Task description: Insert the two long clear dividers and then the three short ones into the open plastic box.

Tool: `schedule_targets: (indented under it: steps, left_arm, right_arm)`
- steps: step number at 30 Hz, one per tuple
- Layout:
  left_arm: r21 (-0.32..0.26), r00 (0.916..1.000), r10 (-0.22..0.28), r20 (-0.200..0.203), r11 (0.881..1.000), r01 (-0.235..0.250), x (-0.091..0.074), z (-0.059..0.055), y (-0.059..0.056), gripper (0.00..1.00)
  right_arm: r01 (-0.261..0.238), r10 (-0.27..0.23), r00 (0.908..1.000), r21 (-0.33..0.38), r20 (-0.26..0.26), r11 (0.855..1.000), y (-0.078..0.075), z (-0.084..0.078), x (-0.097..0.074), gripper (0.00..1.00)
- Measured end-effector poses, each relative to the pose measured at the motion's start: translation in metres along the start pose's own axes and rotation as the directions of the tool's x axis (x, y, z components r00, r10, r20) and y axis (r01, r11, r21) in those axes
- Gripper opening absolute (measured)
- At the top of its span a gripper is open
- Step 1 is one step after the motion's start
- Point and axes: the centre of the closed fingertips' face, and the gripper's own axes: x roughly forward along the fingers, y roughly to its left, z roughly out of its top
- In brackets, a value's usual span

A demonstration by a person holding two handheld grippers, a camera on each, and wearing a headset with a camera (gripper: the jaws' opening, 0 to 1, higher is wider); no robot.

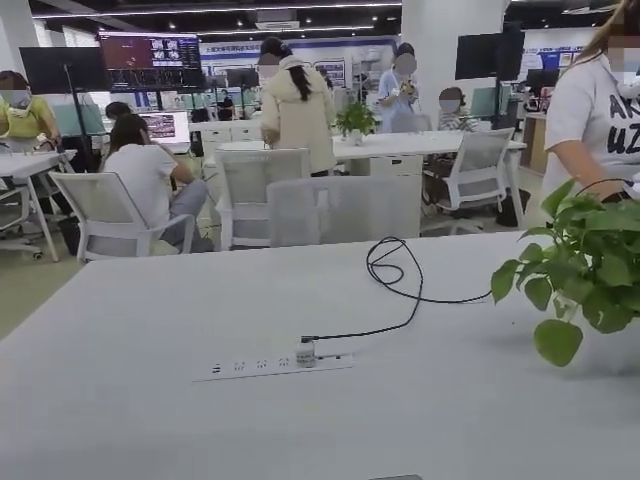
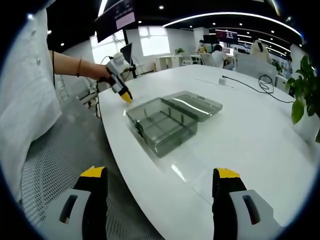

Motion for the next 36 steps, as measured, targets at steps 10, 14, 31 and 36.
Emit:
schedule_targets:
  steps: [10,14,31,36]
  left_arm:
    - [-0.091,0.9885,-0.056,0.141,0.993,0.069,-0.023,0.016,-0.017,0.30]
    - [-0.121,0.9765,-0.081,0.200,0.987,0.107,-0.032,0.026,-0.026,0.30]
    - [-0.106,0.8893,-0.225,0.398,0.952,0.288,-0.063,0.061,-0.089,0.30]
    - [-0.089,0.8554,-0.274,0.440,0.935,0.345,-0.070,0.071,-0.112,0.30]
  right_arm:
    - [-0.001,0.000,0.9988,0.004,0.049,1.000,0.000,0.029,-0.002,0.85]
    - [-0.001,0.001,0.9968,0.009,0.080,1.000,-0.001,0.045,-0.003,0.83]
    - [-0.012,0.008,0.9804,0.020,0.197,1.000,0.009,0.118,-0.002,0.69]
    - [-0.016,0.004,0.9760,0.051,0.218,0.999,0.013,0.137,0.004,0.65]
